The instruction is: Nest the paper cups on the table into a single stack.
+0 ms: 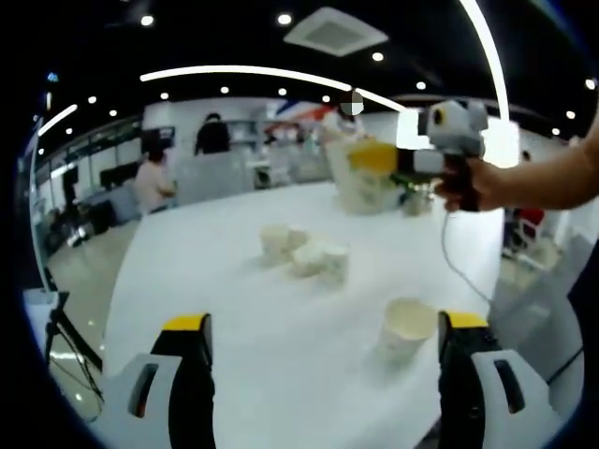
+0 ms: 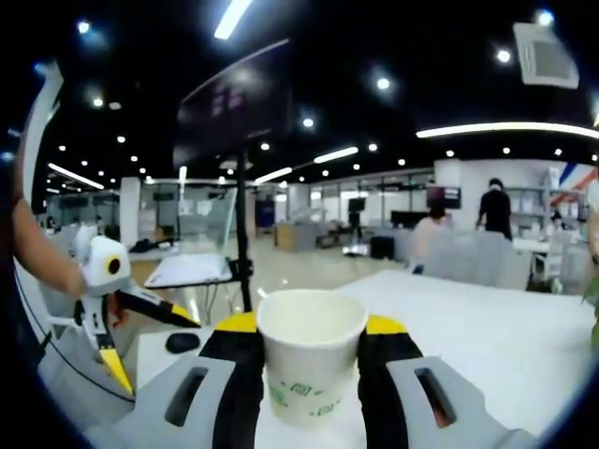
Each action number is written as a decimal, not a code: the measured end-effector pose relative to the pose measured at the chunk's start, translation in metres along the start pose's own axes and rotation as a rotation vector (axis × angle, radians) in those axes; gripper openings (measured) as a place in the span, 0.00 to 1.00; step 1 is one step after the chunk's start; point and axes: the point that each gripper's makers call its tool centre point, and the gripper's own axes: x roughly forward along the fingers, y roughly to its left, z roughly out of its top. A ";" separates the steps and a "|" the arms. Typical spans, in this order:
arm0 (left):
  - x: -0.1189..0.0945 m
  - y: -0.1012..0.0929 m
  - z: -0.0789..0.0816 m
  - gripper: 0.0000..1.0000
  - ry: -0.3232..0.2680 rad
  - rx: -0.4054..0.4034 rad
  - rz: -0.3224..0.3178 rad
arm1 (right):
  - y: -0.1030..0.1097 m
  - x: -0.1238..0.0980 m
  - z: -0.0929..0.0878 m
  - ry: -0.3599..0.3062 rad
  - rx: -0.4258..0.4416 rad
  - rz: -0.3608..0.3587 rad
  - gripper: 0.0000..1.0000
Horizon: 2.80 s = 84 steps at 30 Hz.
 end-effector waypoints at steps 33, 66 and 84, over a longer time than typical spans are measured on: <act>0.003 -0.007 -0.005 0.99 0.018 0.016 -0.026 | 0.046 -0.037 -0.010 -0.028 0.007 0.054 0.36; 0.008 -0.015 -0.012 0.99 0.036 0.004 -0.046 | 0.073 -0.061 -0.023 -0.030 0.056 0.094 0.36; 0.006 -0.014 -0.018 0.99 0.044 -0.011 -0.032 | 0.074 -0.056 -0.063 -0.005 0.049 0.083 0.36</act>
